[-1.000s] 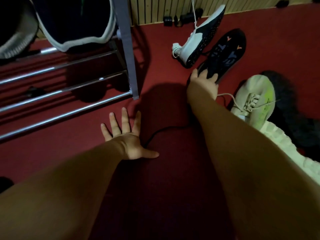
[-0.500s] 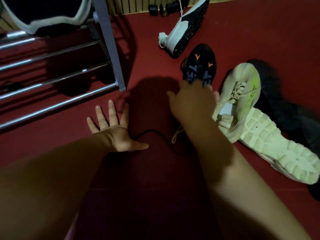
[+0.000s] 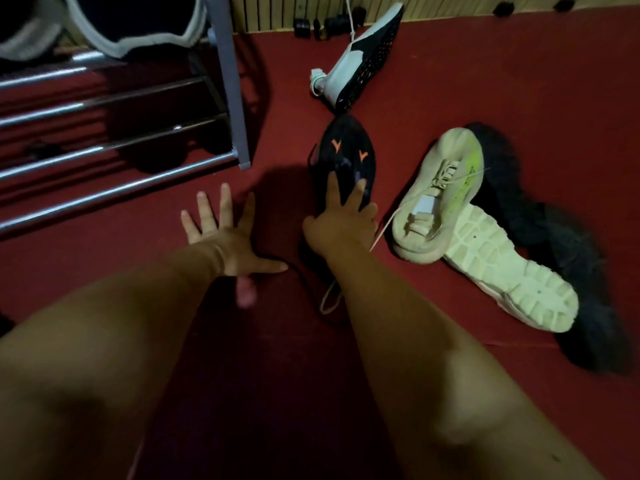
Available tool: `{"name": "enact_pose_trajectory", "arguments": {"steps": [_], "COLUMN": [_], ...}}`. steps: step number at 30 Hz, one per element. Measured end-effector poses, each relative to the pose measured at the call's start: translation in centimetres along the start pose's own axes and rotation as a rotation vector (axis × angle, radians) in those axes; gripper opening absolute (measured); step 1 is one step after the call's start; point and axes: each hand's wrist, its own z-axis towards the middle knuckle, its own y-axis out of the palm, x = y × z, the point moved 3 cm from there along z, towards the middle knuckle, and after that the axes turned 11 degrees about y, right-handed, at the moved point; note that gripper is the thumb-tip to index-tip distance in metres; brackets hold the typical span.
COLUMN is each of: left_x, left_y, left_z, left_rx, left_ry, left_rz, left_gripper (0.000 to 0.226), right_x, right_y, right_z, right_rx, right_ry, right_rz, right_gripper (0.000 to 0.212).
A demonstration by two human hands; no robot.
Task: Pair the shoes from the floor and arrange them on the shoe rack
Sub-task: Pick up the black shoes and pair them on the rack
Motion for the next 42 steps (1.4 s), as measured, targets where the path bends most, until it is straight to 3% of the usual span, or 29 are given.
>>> {"name": "enact_pose_trajectory", "arguments": {"steps": [7, 14, 18, 22, 26, 32, 38, 42], "left_x": [-4.5, -12.3, -17.6, -21.7, -22.1, -21.4, -21.6, -22.9], "left_y": [3.8, 8.4, 11.2, 15.1, 18.4, 20.4, 20.7, 20.9], "left_z": [-6.0, -16.7, -23.0, -28.1, -30.4, -31.6, -31.4, -31.5], "left_rx": [-0.023, 0.309, 0.505, 0.445, 0.337, 0.539, 0.565, 0.550], "left_ry": [0.123, 0.036, -0.135, -0.370, -0.353, -0.427, -0.371, -0.254], "left_rz": [0.256, 0.379, 0.185, -0.209, -0.497, -0.599, -0.611, -0.535], "left_gripper": [0.113, 0.091, 0.106, 0.128, 0.140, 0.139, 0.130, 0.125], "right_x": [0.0, -2.0, -4.4, -7.5, -10.0, -10.2, -9.8, -8.7], "right_y": [2.6, 6.2, 8.8, 11.5, 14.4, 15.5, 14.6, 13.1], "right_z": [-6.3, -13.7, -18.5, -23.5, -28.5, -30.0, -28.7, -26.6], "right_rx": [-0.019, -0.038, -0.060, -0.081, -0.125, -0.087, -0.069, -0.079], "right_ry": [0.007, -0.022, -0.105, -0.318, -0.547, -0.496, -0.384, -0.462], "right_rz": [-0.050, -0.093, -0.163, -0.256, -0.355, -0.259, -0.072, -0.163], "right_gripper": [0.079, 0.081, 0.082, 0.086, 0.088, 0.100, 0.104, 0.108]}}
